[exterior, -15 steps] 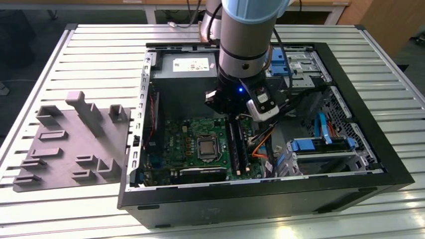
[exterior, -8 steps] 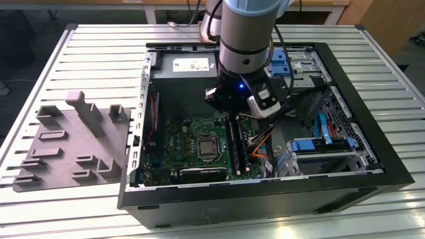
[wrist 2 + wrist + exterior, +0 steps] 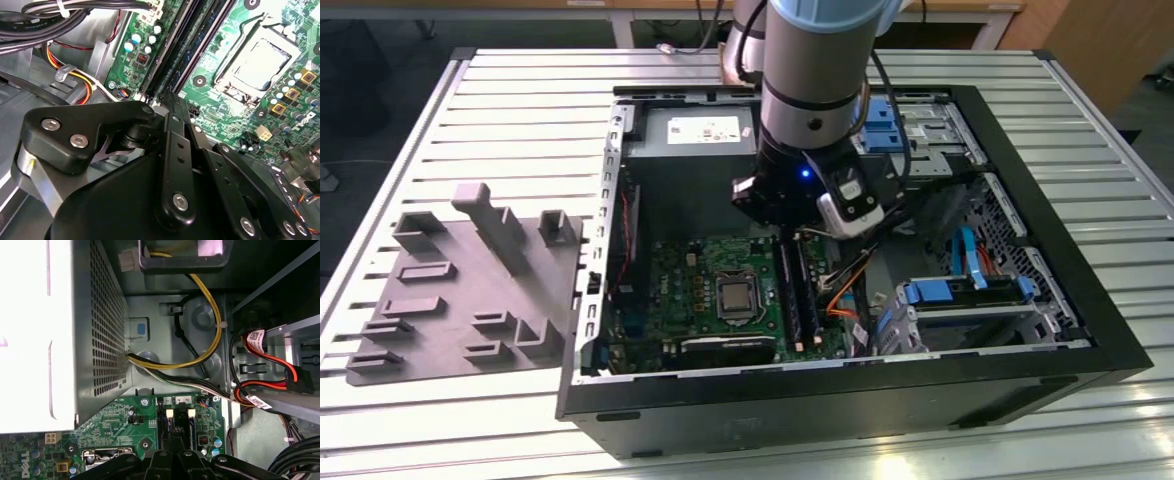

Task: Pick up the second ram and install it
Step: 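Press down the second ram until it locks into place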

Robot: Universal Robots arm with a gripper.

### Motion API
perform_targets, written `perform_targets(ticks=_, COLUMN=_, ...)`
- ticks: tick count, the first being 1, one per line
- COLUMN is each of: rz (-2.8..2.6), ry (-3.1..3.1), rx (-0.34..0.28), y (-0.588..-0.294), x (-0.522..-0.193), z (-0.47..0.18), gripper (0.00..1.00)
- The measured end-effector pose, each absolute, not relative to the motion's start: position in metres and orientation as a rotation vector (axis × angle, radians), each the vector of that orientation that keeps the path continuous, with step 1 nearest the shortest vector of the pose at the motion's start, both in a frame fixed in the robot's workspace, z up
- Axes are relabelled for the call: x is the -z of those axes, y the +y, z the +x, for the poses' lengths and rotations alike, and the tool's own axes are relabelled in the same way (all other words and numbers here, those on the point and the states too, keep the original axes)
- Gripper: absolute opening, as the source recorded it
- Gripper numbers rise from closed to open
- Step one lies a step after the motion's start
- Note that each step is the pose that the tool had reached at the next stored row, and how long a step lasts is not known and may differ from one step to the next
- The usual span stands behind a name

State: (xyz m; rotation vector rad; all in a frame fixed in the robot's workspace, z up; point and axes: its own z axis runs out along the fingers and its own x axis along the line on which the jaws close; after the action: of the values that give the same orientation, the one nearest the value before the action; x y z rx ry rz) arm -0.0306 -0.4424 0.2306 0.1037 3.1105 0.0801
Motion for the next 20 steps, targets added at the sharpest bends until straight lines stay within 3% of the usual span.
perform_targets(ticks=20, rz=0.104, ry=3.11, rx=-0.08, y=-0.4509, x=-0.2306, z=-0.0306, gripper=0.11)
